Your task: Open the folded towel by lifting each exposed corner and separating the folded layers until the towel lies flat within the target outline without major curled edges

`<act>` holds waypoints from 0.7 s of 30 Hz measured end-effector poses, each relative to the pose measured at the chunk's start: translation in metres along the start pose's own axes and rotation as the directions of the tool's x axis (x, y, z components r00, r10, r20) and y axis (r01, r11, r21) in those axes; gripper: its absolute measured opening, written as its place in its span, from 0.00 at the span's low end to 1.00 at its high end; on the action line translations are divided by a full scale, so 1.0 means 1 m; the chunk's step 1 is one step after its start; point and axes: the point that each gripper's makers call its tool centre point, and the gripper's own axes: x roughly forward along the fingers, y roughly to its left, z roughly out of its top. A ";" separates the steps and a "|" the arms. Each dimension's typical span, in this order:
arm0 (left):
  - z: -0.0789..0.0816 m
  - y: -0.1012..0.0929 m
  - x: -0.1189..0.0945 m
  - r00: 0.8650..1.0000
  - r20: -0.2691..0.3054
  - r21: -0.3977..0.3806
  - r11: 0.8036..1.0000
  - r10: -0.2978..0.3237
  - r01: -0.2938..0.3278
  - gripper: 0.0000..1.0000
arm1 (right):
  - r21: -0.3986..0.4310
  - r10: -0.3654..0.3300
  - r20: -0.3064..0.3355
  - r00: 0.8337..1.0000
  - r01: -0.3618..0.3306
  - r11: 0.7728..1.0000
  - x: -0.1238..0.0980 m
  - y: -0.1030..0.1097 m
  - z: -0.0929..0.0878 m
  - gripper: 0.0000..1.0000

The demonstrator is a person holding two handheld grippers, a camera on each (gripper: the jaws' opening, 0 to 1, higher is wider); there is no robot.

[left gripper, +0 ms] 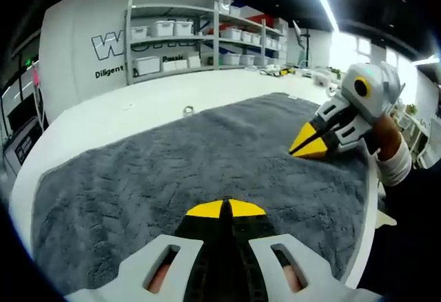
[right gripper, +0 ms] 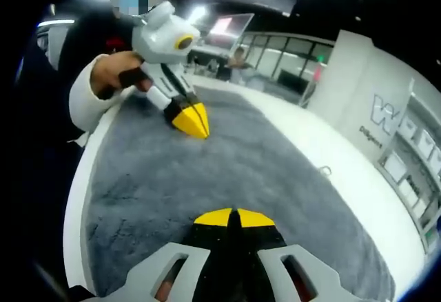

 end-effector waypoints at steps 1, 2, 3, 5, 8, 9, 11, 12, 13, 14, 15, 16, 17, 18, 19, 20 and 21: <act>-0.001 0.002 -0.002 1.000 0.003 -0.005 1.000 0.005 -0.005 0.00 | -0.007 0.006 -0.003 1.000 -0.006 1.000 0.001 0.002 -0.001 0.00; -0.002 0.004 -0.004 1.000 0.005 -0.009 1.000 0.010 -0.010 0.00 | -0.017 0.010 -0.009 1.000 -0.010 1.000 0.002 0.003 -0.002 0.00; -0.002 0.005 -0.005 1.000 0.006 -0.011 1.000 0.011 -0.011 0.01 | -0.022 0.010 -0.013 1.000 -0.011 1.000 0.002 0.004 -0.002 0.00; -0.004 0.008 -0.009 1.000 0.008 -0.024 1.000 0.014 -0.014 0.01 | -0.043 0.010 -0.027 1.000 -0.011 0.999 0.003 0.005 -0.003 0.01; -0.010 0.008 -0.010 1.000 0.003 -0.025 1.000 0.015 -0.015 0.01 | -0.061 0.006 -0.035 0.999 -0.008 0.998 0.004 0.006 -0.004 0.03; -0.011 0.008 -0.010 1.000 0.001 -0.026 1.000 0.014 -0.014 0.02 | -0.063 0.005 -0.037 0.999 -0.007 0.998 0.005 0.006 -0.005 0.05; -0.018 0.007 -0.009 1.000 -0.017 -0.027 1.000 0.014 -0.014 0.09 | -0.068 0.002 -0.042 0.999 -0.005 0.998 0.005 0.005 -0.006 0.07; -0.020 0.007 -0.009 1.000 -0.022 -0.026 1.000 0.014 -0.014 0.12 | -0.069 0.002 -0.041 0.999 -0.005 0.998 0.005 0.005 -0.006 0.09; -0.025 0.008 -0.009 0.999 -0.037 -0.024 1.000 0.015 -0.016 0.13 | -0.067 0.002 -0.039 0.999 -0.005 0.998 0.005 0.005 -0.006 0.11; -0.030 0.008 -0.008 0.998 -0.053 -0.022 1.000 0.017 -0.018 0.14 | -0.066 0.002 -0.038 0.999 -0.004 0.998 0.005 0.005 -0.006 0.13; -0.030 0.009 -0.009 0.999 -0.036 -0.027 0.999 0.018 -0.019 0.16 | -0.064 0.002 -0.037 0.999 -0.004 0.998 0.005 0.005 -0.006 0.14; -0.029 0.010 -0.009 0.999 -0.028 -0.053 0.998 0.016 -0.018 0.18 | -0.063 0.002 -0.037 0.999 -0.004 0.998 0.005 0.005 -0.006 0.14; -0.029 0.011 -0.010 1.000 -0.021 -0.079 0.997 0.014 -0.016 0.19 | -0.061 0.004 -0.032 0.999 -0.006 0.998 0.004 0.004 -0.007 0.14; -0.029 0.012 -0.011 0.999 -0.029 -0.077 0.997 0.023 -0.025 0.20 | -0.058 0.005 -0.030 1.000 -0.007 0.998 0.003 0.004 -0.007 0.14; -0.029 0.012 -0.012 0.999 -0.030 -0.077 0.997 0.024 -0.026 0.21 | -0.061 0.004 -0.030 1.000 -0.006 0.998 0.003 0.004 -0.007 0.15; -0.030 0.013 -0.012 0.999 -0.031 -0.078 0.997 0.026 -0.028 0.21 | -0.064 0.004 -0.030 1.000 -0.006 0.998 0.003 0.004 -0.007 0.17; -0.030 0.013 -0.012 0.999 -0.031 -0.078 0.996 0.027 -0.030 0.22 | -0.068 0.003 -0.029 1.000 -0.005 0.998 0.003 0.004 -0.007 0.18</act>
